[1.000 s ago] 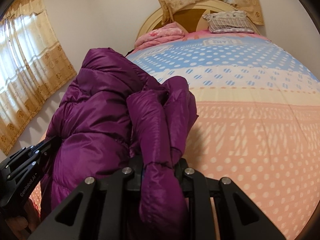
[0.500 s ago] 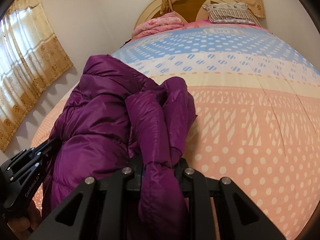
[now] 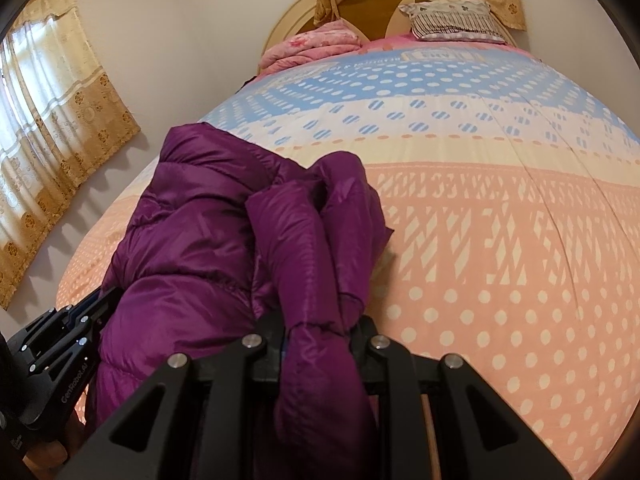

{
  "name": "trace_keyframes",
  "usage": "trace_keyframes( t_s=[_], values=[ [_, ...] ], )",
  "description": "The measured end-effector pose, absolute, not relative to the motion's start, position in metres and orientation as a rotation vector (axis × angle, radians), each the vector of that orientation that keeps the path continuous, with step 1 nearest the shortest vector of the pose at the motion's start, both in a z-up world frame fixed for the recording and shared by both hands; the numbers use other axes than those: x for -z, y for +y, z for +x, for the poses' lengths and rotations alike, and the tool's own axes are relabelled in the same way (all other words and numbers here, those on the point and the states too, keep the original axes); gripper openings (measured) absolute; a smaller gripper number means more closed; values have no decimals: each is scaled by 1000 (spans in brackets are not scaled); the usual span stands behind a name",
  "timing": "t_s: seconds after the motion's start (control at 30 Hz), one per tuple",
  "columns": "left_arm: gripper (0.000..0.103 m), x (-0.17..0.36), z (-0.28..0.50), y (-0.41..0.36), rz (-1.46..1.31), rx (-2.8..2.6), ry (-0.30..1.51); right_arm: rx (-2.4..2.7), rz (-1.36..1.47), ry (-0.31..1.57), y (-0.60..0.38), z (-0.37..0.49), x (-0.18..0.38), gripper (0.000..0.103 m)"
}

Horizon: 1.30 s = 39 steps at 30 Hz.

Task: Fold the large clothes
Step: 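Open both grippers and release the folded jacket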

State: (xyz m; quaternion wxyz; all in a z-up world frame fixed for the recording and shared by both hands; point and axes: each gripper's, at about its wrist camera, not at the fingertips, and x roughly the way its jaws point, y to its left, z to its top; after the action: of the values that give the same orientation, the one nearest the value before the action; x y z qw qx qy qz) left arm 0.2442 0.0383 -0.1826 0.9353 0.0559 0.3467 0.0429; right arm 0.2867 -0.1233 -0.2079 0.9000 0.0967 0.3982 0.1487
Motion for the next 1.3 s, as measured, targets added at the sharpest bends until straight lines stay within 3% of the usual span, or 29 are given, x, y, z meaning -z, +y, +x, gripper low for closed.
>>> trace_keyframes(
  t_s=[0.1, 0.17, 0.27, 0.67, 1.3],
  values=[
    [30, 185, 246, 36, 133, -112, 712, -305, 207, 829, -125, 289, 210, 24],
    [51, 186, 246, 37, 136, -144, 709, -304, 216, 833, -127, 290, 212, 25],
    [64, 186, 247, 43, 111, -167, 703, -305, 236, 845, -131, 292, 215, 29],
    [79, 194, 252, 56, 62, -180, 711, -294, 268, 863, -139, 297, 223, 42],
    [87, 201, 254, 66, -15, -183, 701, -257, 259, 865, -146, 299, 231, 64]
  ],
)
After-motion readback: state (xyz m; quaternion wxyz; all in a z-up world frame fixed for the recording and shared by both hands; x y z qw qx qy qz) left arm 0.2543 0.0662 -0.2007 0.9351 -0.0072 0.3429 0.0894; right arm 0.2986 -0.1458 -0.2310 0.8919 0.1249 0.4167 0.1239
